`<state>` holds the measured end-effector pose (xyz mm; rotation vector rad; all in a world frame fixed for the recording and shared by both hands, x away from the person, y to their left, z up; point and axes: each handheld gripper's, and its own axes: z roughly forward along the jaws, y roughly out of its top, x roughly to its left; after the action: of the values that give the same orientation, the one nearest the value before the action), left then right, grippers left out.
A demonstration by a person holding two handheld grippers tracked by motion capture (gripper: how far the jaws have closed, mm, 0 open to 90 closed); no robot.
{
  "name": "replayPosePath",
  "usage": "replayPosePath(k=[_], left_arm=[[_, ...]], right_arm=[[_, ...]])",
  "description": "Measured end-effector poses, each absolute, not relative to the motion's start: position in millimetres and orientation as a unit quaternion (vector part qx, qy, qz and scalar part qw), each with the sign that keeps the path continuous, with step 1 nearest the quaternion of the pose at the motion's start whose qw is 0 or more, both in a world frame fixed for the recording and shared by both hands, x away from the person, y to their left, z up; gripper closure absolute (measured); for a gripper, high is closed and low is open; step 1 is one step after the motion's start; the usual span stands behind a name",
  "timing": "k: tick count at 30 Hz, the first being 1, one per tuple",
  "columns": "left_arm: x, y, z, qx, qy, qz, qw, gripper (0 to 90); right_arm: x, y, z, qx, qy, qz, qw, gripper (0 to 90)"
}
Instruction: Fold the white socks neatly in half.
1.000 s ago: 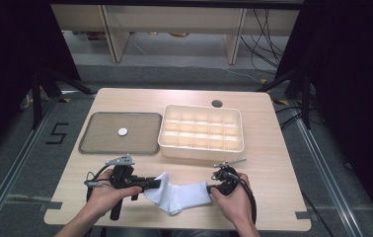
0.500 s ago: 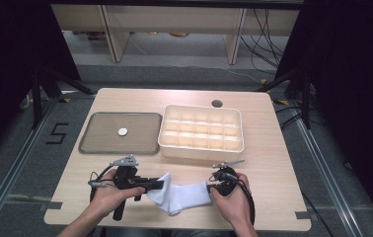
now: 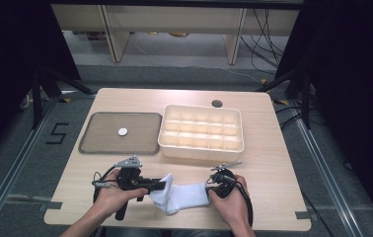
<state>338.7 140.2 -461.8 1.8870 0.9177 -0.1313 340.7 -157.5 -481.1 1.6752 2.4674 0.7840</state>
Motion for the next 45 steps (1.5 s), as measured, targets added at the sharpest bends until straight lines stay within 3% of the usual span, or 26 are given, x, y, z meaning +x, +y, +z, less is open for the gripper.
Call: replayPosePath(k=[45], left_arm=[[342,127,-476,0.791,0.385,-0.045,0.473,81.4]], right_arm=[[335,-140,-483,0.525,0.809,0.265,0.022,89.4]])
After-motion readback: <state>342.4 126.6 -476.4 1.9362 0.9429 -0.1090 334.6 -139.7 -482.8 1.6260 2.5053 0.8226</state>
